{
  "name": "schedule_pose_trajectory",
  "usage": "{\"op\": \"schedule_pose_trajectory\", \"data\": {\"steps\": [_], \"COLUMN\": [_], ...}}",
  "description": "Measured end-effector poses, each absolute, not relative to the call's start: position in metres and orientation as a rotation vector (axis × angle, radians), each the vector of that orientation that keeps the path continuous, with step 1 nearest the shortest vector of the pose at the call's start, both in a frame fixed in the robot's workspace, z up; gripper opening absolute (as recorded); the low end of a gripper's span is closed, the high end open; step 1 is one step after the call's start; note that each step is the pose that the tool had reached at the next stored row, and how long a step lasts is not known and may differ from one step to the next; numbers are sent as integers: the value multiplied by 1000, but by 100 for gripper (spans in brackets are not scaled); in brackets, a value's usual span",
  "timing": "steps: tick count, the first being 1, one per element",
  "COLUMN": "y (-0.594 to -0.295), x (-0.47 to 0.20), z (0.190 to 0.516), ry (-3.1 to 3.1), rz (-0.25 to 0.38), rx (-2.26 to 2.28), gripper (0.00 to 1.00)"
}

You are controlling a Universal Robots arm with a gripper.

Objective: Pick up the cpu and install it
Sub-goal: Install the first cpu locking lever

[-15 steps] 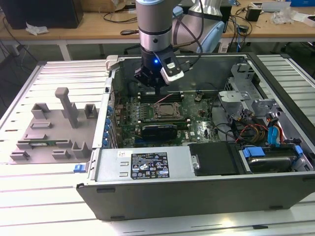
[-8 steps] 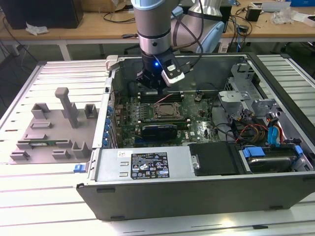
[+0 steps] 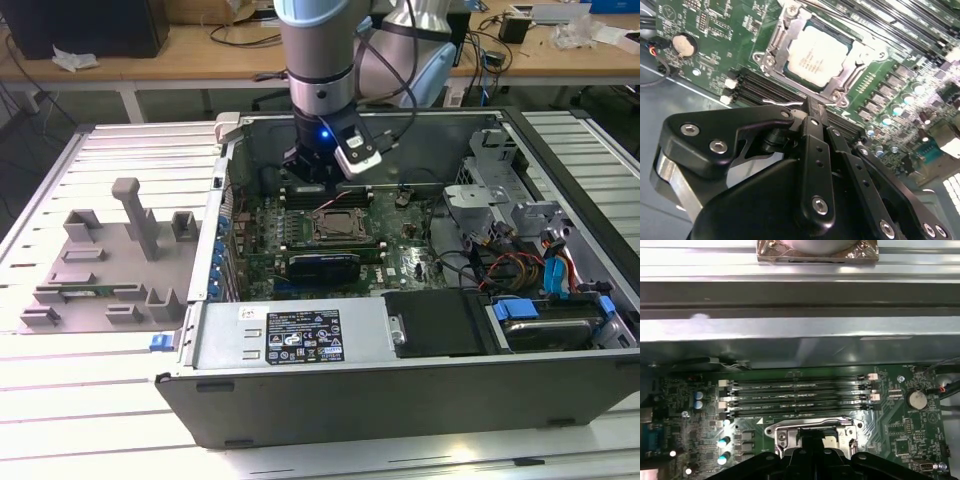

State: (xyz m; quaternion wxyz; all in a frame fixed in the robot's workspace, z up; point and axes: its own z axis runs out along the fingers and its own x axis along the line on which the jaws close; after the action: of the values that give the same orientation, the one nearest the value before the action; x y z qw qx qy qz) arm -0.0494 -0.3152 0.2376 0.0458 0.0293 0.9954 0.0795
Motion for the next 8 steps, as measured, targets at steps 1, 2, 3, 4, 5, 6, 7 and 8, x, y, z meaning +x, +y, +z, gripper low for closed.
{"op": "schedule_pose_trajectory", "data": {"steps": [1,2,3,4,5,6,7,8], "y": [-315,-315,-315,-313,-311,-310,-306,-304], "x": [-48,-46,-45,-44,-43,-42,-42,-42], "z": [237,237,236,236,235,234,233,233], "ry": [3039,3039,3039,3039,3039,3039,3039,3039], "rz": [243,242,242,243,242,242,242,242], "rx": [89,90,90,90,90,90,90,90], "gripper": [11,11,11,11,11,11,11,11]}}
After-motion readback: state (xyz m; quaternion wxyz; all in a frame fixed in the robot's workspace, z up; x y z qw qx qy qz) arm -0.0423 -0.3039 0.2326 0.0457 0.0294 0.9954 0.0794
